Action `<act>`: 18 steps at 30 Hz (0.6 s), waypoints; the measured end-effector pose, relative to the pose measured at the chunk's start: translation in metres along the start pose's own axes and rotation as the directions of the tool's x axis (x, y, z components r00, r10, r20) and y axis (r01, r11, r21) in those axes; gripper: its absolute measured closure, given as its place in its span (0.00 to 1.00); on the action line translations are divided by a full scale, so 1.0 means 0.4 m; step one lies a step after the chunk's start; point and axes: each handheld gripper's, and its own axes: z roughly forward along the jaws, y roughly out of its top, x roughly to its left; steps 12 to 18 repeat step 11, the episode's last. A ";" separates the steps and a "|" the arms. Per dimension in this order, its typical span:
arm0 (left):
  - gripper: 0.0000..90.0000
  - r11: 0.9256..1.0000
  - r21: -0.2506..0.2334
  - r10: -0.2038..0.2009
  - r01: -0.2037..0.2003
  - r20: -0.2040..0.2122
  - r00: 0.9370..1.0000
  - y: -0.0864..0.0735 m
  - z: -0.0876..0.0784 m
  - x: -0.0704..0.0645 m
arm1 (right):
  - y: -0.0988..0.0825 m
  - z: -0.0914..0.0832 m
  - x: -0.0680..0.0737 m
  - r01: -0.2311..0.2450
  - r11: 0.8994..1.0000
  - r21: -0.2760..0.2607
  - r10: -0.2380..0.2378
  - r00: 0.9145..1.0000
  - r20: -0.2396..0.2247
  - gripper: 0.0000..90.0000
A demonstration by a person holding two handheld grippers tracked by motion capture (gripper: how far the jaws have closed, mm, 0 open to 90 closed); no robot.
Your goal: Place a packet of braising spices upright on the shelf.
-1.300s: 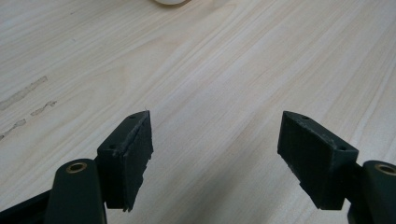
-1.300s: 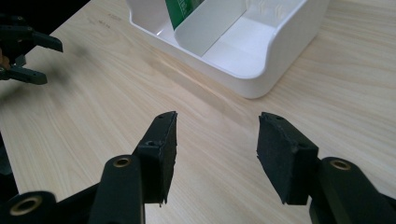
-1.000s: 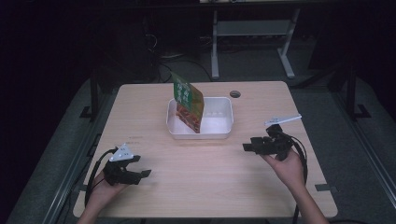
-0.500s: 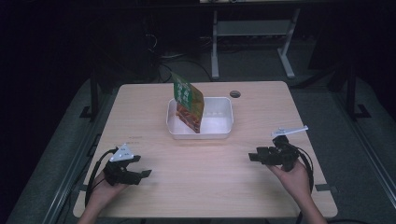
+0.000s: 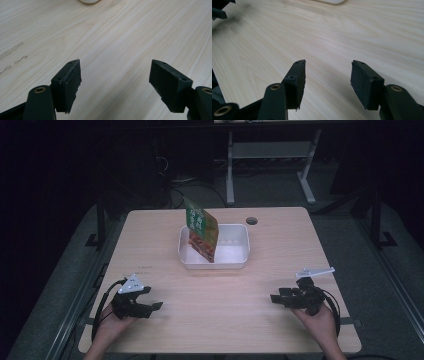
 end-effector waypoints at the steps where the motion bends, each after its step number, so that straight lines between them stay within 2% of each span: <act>1: 0.28 1.000 0.000 0.000 0.000 0.000 1.000 0.000 0.000 0.000 | -0.006 0.000 0.001 0.001 1.000 -0.001 -0.001 1.000 0.001 0.50; 7: 0.28 1.000 -0.001 0.001 -0.001 0.000 1.000 0.001 0.000 -0.002 | -0.040 -0.007 0.017 0.017 1.000 -0.016 -0.017 1.000 0.006 0.50; 10: 0.28 1.000 0.002 0.004 -0.004 0.000 1.000 0.001 0.001 -0.003 | -0.058 -0.008 0.024 0.013 1.000 -0.021 -0.014 1.000 -0.007 0.49; 18: 0.28 1.000 0.002 0.004 -0.004 0.000 1.000 0.001 0.001 -0.003 | -0.058 -0.008 0.024 0.013 1.000 -0.021 -0.014 1.000 -0.007 0.49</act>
